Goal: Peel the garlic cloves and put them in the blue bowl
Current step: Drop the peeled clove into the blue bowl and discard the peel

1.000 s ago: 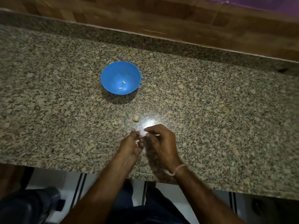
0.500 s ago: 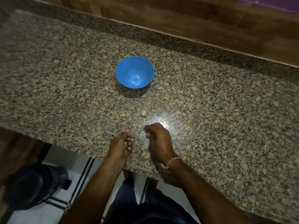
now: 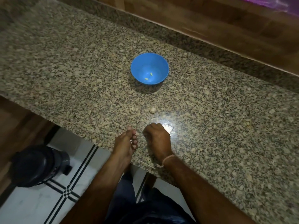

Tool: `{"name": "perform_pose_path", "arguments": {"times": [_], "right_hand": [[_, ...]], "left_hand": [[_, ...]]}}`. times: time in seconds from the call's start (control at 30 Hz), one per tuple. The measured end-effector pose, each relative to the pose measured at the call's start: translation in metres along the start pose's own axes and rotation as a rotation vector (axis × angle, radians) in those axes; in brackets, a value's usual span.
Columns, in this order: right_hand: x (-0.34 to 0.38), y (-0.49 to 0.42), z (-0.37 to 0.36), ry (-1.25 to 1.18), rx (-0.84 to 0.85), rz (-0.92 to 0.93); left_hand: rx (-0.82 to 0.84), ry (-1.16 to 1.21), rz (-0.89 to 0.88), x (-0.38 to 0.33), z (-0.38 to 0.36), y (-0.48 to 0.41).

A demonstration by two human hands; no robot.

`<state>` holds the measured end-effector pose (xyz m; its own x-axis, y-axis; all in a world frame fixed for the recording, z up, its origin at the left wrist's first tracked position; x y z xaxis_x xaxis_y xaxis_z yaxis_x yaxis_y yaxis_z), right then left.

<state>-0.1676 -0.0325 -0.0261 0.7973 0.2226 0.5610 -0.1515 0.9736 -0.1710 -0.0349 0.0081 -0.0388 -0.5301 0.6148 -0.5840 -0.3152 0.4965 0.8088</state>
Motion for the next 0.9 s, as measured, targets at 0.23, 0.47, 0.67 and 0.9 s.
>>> {"name": "perform_pose_path", "arguments": {"times": [0.23,0.47,0.67,0.9], "right_hand": [[0.008,0.000,-0.014,0.028,0.122,-0.108],[0.086,0.016,-0.062,-0.937,0.322,-0.791],[0.220,0.039,-0.152,-1.015,0.588,-0.757],[0.379,0.097,-0.252,-0.961,0.790,-0.705]], "left_hand": [[0.022,0.034,0.031,-0.003,0.017,0.003],[-0.029,0.168,0.029,-0.025,0.095,-0.002],[-0.145,0.386,-0.018,-0.059,0.245,0.001],[-0.311,0.583,-0.023,-0.066,0.461,-0.007]]}}
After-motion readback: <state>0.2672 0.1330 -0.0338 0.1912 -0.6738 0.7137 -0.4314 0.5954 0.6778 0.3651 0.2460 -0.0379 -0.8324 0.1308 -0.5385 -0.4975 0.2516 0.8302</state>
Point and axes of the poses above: each hand's wrist, its own y-axis away from the middle knuckle, its own z-axis out of the back of the hand, x = y × z, the point moved 6 cm from there along -y, towards the middle knuckle, and after that the axes turned 8 degrees about -x, right-handed, at the moved point
